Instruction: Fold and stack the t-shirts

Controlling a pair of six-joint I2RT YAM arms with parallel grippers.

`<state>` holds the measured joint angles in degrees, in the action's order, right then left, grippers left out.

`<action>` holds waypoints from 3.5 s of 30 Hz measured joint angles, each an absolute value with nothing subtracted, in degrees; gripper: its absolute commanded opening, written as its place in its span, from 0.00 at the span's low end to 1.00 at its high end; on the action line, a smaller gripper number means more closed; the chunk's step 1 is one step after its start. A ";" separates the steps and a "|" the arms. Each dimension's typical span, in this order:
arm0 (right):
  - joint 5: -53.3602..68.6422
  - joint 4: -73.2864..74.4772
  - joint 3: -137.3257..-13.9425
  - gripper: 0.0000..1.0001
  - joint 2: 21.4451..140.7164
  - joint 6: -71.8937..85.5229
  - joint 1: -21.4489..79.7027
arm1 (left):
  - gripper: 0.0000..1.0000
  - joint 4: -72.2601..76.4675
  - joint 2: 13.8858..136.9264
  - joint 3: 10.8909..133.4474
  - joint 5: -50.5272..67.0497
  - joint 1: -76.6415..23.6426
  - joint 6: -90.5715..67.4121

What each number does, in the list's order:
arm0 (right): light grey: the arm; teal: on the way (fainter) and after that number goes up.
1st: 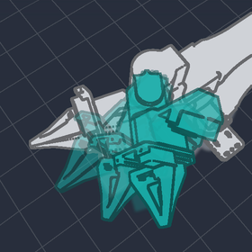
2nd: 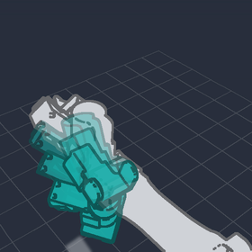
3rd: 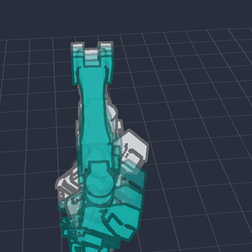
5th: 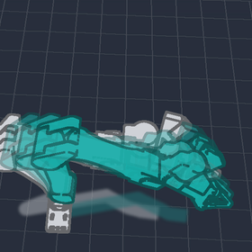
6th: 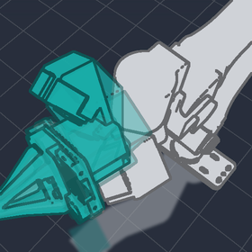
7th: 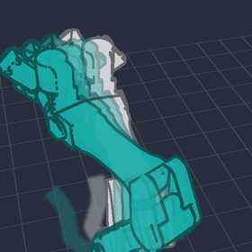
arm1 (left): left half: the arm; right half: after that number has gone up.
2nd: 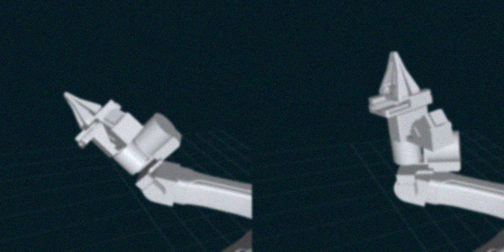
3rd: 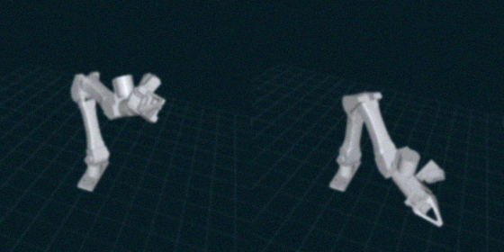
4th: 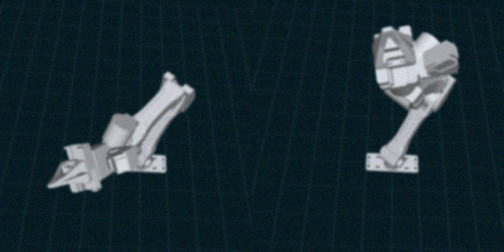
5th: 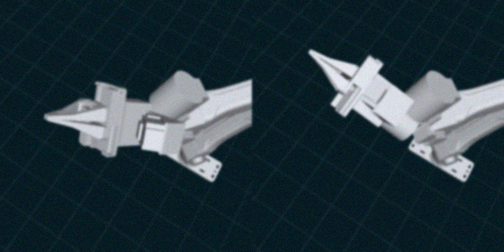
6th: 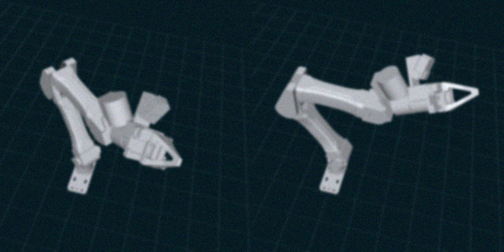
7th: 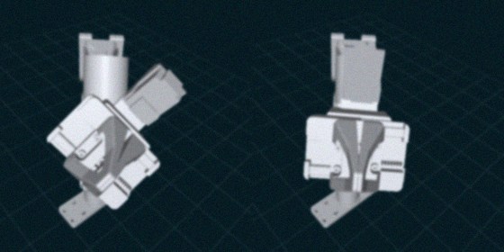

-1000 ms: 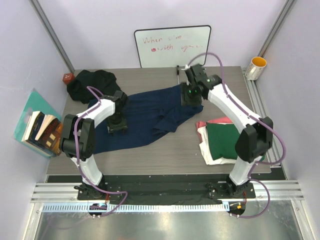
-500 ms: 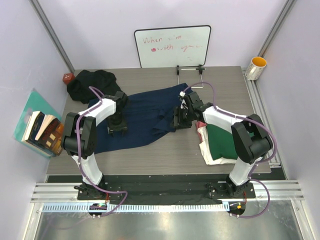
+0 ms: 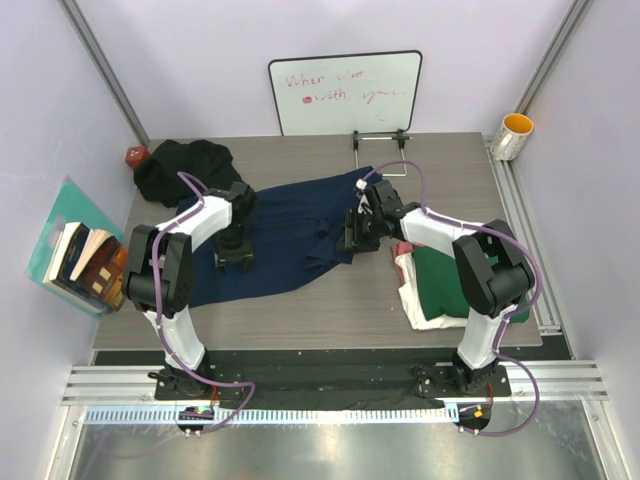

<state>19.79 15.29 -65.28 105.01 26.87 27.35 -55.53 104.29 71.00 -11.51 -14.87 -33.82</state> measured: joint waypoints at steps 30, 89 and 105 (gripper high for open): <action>18.35 20.05 -67.31 0.55 105.32 24.47 24.16 | 0.50 -55.75 105.21 73.19 -11.53 -14.87 -32.91; 28.77 28.91 -81.10 0.01 106.15 26.20 24.12 | 0.63 -57.06 92.47 57.82 -16.23 -2.44 -32.84; 31.51 32.86 -85.38 0.01 104.73 28.53 18.92 | 0.64 -61.84 101.36 66.81 -15.16 4.80 -34.02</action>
